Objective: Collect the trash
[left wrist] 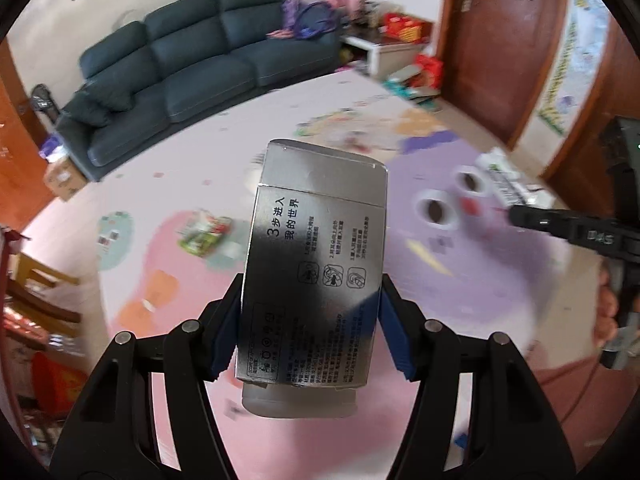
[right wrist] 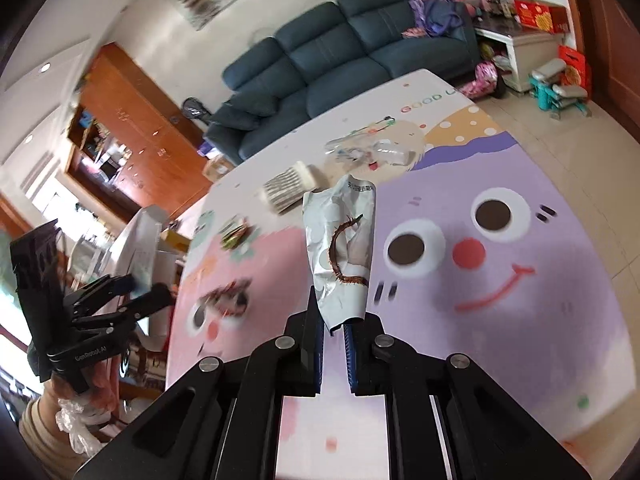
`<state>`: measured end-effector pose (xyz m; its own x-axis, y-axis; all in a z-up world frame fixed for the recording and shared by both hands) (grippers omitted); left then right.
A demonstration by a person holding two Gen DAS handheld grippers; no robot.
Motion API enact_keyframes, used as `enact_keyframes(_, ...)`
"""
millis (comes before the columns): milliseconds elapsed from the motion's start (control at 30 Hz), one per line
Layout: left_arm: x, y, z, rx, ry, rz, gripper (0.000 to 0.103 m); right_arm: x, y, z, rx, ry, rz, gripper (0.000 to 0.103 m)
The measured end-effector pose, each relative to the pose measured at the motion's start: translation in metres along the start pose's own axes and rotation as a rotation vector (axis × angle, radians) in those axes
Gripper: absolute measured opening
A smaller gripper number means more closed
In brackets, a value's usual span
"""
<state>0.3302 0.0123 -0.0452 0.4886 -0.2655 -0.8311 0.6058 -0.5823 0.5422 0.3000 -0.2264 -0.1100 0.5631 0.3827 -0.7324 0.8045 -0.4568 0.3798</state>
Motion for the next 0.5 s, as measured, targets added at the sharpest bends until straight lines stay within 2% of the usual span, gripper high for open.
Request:
enact_keyframes(133, -0.026, -0.02, 0.062, 0.001, -0.116, 0.019, 0.059, -0.045, -0.05, -0.002, -0.076, -0.003, -0.02, 0.008)
enact_keyframes(267, -0.037, -0.05, 0.123, -0.017, -0.231, 0.01, 0.059, -0.076, -0.115, 0.006, -0.156, -0.037, -0.075, 0.008)
enact_keyframes(500, -0.036, -0.114, 0.206, -0.017, -0.331, -0.001, 0.059, -0.09, -0.216, 0.043, -0.207, -0.114, -0.187, 0.008)
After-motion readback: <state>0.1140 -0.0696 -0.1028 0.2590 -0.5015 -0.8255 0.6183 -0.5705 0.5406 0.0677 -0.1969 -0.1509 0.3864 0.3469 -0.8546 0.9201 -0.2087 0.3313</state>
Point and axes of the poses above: each gripper's, at about its wrist camera, not at the fingertips, and x roughly the way its jaws point, z to its right, y to its top, the point moved 10 cm from there along x, roughly the way its jaws point, and after that the axes turned 14 degrees about x, right-handed, at the moved point
